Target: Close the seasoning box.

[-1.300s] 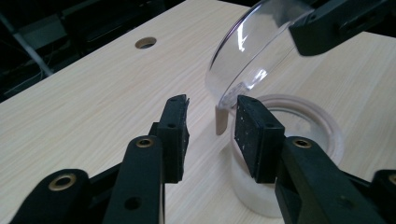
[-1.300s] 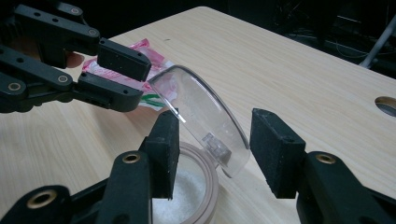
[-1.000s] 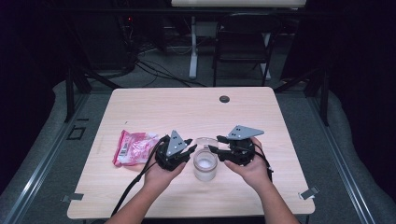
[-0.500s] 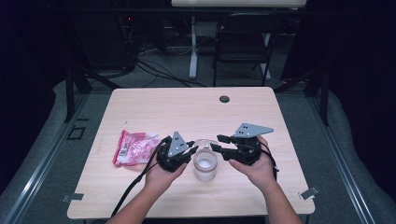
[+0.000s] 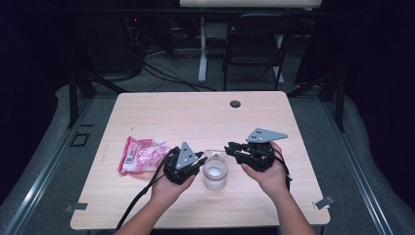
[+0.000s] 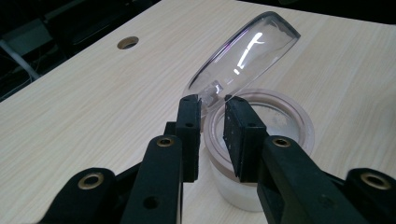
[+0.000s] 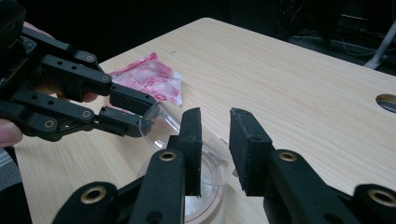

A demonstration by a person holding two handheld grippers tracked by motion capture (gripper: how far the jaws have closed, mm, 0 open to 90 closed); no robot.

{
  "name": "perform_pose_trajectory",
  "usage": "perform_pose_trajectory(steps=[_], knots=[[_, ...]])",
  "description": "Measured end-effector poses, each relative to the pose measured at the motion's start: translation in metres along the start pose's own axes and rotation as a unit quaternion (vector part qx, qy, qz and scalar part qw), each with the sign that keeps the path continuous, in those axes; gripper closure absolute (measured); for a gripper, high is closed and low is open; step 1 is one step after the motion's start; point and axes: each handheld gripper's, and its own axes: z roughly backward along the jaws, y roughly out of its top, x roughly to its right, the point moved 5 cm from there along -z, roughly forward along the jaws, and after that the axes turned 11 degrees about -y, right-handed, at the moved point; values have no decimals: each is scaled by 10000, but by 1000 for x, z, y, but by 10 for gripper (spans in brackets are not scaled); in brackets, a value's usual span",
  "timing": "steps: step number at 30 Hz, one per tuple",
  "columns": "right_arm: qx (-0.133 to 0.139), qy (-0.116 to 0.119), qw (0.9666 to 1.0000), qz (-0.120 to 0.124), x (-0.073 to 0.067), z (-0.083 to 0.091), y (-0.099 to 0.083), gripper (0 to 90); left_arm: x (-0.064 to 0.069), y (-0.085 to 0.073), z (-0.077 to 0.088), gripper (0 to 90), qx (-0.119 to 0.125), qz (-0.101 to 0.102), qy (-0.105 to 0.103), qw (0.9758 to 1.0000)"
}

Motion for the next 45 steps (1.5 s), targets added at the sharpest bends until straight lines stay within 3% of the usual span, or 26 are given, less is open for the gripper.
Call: perform_pose_trajectory(steps=[27, 45], knots=[[-489, 248, 9981, 277, -10, -18, -15, 724, 11, -24, -3, 753, -175, 105, -180, 9996], [-497, 217, 9981, 294, -11, -19, -16, 701, 12, -38, -4, 748, -388, 133, -239, 9989]])
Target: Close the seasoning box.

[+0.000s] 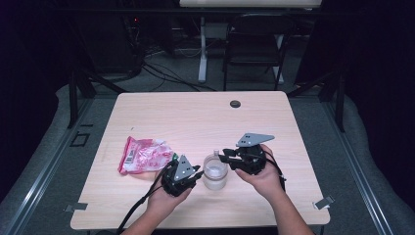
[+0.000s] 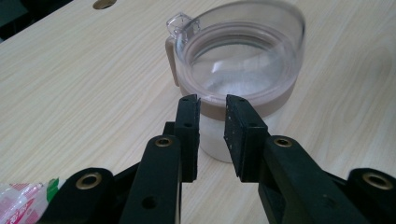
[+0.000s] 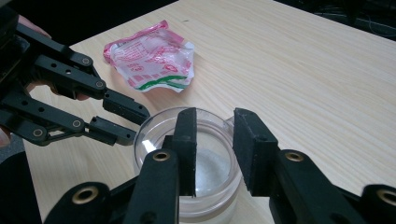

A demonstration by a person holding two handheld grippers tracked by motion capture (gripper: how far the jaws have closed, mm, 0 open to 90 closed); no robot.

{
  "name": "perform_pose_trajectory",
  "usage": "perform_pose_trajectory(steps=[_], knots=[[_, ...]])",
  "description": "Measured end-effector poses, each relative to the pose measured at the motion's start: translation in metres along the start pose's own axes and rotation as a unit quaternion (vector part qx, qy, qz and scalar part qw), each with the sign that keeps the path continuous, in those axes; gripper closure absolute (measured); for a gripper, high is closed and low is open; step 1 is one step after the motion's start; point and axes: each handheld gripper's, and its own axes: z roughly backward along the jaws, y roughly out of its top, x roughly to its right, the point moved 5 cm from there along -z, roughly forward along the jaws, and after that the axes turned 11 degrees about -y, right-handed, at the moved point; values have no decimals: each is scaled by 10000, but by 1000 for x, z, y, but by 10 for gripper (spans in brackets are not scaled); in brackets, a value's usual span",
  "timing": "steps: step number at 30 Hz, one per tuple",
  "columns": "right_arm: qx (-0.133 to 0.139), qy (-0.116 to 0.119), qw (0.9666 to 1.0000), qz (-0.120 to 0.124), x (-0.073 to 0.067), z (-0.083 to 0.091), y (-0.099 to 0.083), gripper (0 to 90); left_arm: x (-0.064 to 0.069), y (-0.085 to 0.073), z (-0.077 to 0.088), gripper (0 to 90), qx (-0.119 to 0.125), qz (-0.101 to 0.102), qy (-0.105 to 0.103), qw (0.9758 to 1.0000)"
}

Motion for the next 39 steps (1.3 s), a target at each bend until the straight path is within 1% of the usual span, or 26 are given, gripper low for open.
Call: perform_pose_trajectory(steps=[7, 9, 14, 21, 27, 30, 36, 38, 39], knots=[[8, -1, 10000, -6, 0, 0, 0, 696, 0, -2, 0, 744, 3, 40, -9, 10000], [14, 3, 10000, -9, 0, 0, 0, 694, -1, -2, 0, 740, 14, 33, 24, 10000], [26, -12, 10000, -12, 0, 0, 0, 688, -3, -3, 1, 728, 35, 68, 34, 10000], [27, -34, 10000, -4, 1, 0, 0, 675, -7, -3, 5, 691, 73, 114, 97, 9999], [67, -51, 10000, -33, 2, 1, 1, 658, -14, -4, 12, 652, 101, 141, 193, 9997], [77, -48, 10000, -41, 3, 2, 1, 651, -19, -4, 17, 630, 112, 158, 281, 9994], [104, -58, 9999, -74, 4, 3, 1, 630, -32, -7, 30, 556, 183, 300, 479, 9982], [117, -84, 9999, -72, 5, 3, 2, 620, -36, -10, 34, 531, 212, 369, 508, 9978], [119, -98, 9999, -69, 5, 3, 2, 611, -38, -11, 35, 520, 193, 357, 537, 9977]])
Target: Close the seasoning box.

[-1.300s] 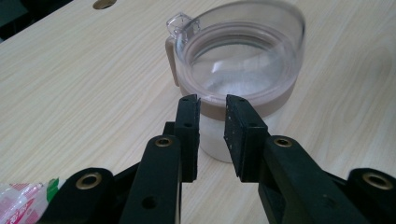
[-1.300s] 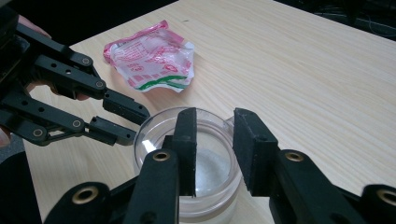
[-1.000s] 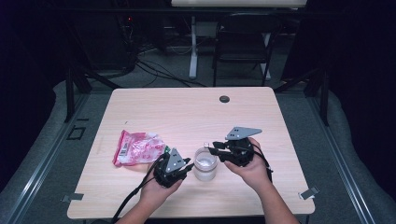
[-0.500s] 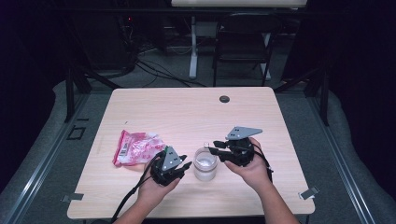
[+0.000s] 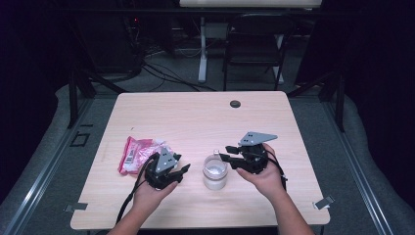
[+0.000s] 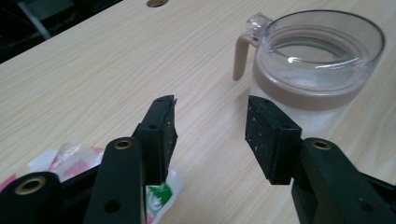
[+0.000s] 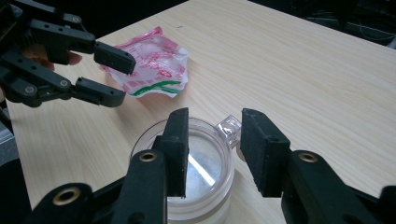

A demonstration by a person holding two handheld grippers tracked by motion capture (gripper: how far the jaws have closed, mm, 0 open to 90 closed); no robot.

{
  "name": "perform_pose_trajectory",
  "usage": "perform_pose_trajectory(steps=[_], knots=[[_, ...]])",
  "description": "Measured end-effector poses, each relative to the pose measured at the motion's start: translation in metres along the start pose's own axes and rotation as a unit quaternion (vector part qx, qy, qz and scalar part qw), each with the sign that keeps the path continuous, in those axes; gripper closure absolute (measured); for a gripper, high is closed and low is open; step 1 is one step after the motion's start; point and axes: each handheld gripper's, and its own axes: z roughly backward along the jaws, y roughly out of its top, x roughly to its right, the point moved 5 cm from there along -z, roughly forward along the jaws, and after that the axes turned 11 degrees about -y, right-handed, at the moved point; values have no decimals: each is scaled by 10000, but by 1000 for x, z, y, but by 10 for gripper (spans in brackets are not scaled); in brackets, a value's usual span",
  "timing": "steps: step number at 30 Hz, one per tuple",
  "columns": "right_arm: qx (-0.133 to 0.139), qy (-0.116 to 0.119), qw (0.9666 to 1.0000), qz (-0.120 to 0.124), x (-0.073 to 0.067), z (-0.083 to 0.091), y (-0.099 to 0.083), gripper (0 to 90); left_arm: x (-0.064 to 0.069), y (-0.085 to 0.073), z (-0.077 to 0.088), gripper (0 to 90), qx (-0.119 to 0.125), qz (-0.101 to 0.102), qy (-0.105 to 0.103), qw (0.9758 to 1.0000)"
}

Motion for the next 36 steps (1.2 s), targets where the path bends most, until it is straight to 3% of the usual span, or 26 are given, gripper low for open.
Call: perform_pose_trajectory(steps=[18, 26, 36], knots=[[22, -192, 9998, -85, 10, 2, -1, 534, -37, -28, 37, 467, 93, 429, 410, 9982], [40, -305, 9994, -139, 17, 1, -3, 513, -53, -51, 48, 461, 159, 756, 558, 9954], [-85, -448, 9979, -449, 34, -6, -15, 510, -71, -77, 53, 452, 241, 1246, 747, 9891]])
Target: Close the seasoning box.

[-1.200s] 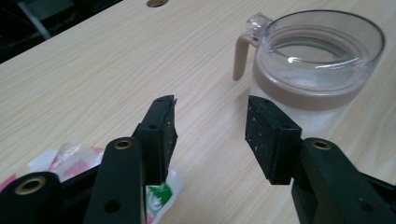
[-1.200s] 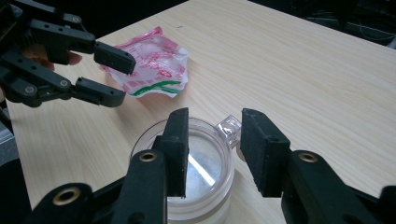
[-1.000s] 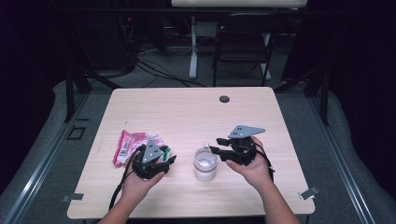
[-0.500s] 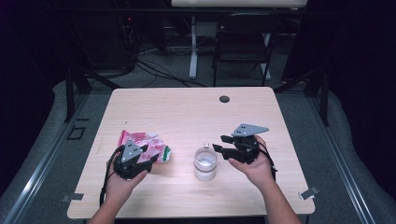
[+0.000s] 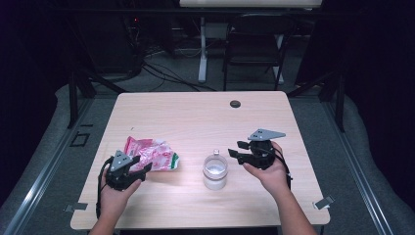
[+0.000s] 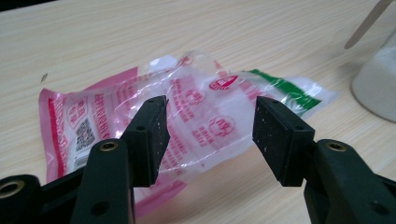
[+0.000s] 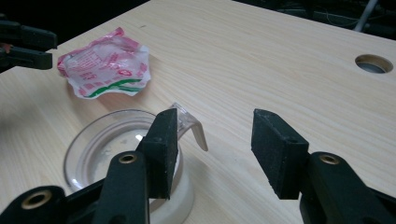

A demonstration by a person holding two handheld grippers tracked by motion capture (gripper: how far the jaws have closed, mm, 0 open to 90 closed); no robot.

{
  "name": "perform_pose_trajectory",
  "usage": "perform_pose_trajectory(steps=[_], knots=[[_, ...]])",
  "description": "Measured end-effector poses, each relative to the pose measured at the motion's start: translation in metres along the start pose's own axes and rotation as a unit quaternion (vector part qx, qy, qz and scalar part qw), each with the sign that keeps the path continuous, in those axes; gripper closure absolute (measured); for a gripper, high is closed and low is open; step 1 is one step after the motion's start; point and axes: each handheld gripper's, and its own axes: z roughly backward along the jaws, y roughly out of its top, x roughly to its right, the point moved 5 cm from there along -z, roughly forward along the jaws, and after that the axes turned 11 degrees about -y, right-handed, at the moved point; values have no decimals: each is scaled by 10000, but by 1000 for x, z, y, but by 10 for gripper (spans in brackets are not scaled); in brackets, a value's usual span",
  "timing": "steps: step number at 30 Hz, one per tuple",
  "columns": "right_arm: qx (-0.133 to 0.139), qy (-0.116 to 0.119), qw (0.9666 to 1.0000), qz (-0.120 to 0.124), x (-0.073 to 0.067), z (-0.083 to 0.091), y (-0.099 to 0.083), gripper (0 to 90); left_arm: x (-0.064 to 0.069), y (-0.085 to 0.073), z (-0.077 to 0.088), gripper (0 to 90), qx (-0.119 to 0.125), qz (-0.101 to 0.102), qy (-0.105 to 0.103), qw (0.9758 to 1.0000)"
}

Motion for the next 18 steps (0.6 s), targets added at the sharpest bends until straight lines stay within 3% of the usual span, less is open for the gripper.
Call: perform_pose_trajectory(steps=[10, 18], knots=[[-138, -256, 9993, -234, 14, -11, -12, 507, -18, -12, -2, 452, -65, 341, 149, 9993], [-308, -387, 9983, -308, 22, -22, -25, 507, -18, -14, -4, 449, -194, 239, 235, 9993]])
